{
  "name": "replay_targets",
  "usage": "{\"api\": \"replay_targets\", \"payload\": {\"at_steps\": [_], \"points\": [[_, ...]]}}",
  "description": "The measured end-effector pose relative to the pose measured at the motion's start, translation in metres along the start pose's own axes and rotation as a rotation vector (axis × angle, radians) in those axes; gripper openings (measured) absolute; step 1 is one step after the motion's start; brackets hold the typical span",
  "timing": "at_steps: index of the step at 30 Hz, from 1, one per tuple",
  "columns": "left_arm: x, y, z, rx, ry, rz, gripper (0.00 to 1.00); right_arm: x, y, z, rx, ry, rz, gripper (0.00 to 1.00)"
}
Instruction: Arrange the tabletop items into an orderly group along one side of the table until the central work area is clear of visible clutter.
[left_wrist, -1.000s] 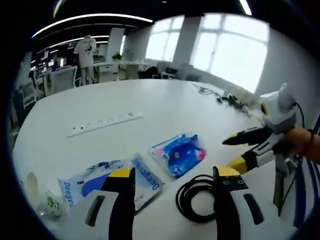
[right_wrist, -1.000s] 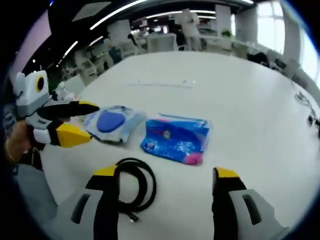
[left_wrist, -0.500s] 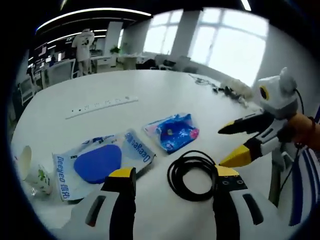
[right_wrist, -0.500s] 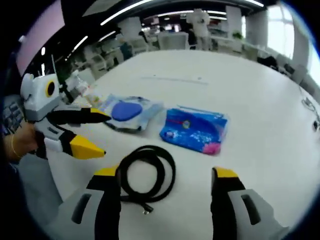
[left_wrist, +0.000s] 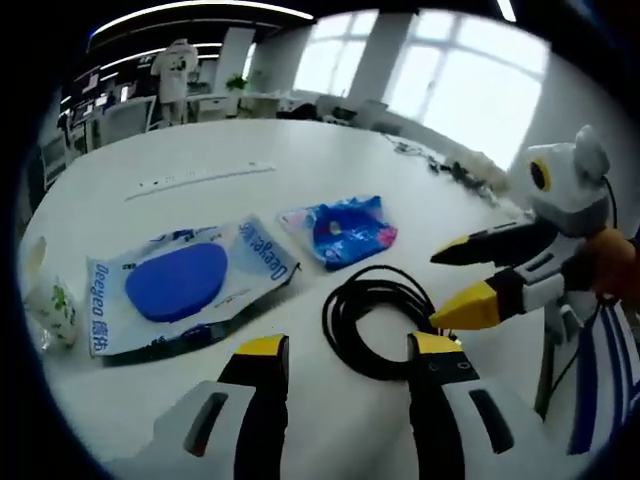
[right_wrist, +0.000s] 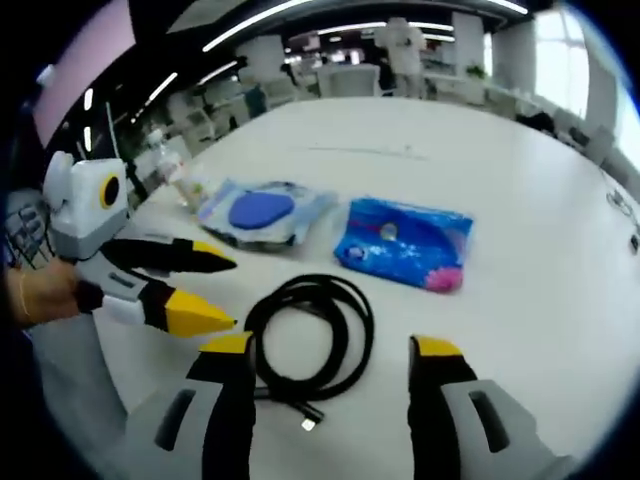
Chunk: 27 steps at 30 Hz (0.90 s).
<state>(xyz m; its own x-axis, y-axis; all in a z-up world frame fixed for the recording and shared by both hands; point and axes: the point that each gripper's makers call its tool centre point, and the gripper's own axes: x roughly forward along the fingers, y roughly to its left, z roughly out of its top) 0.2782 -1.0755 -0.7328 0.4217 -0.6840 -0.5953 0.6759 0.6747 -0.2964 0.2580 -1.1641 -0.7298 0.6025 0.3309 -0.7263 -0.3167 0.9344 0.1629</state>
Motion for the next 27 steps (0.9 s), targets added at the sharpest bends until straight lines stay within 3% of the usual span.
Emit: {"api": "replay_targets", "payload": {"at_steps": [16, 27], "points": [[0.014, -0.005, -0.012, -0.082, 0.004, 0.005, 0.29, 0.009, -0.005, -0.015, 0.069, -0.030, -0.030, 0.36], [0.021, -0.007, -0.016, -0.095, 0.006, 0.000, 0.20, 0.012, -0.008, -0.026, 0.175, -0.052, -0.057, 0.25]]}}
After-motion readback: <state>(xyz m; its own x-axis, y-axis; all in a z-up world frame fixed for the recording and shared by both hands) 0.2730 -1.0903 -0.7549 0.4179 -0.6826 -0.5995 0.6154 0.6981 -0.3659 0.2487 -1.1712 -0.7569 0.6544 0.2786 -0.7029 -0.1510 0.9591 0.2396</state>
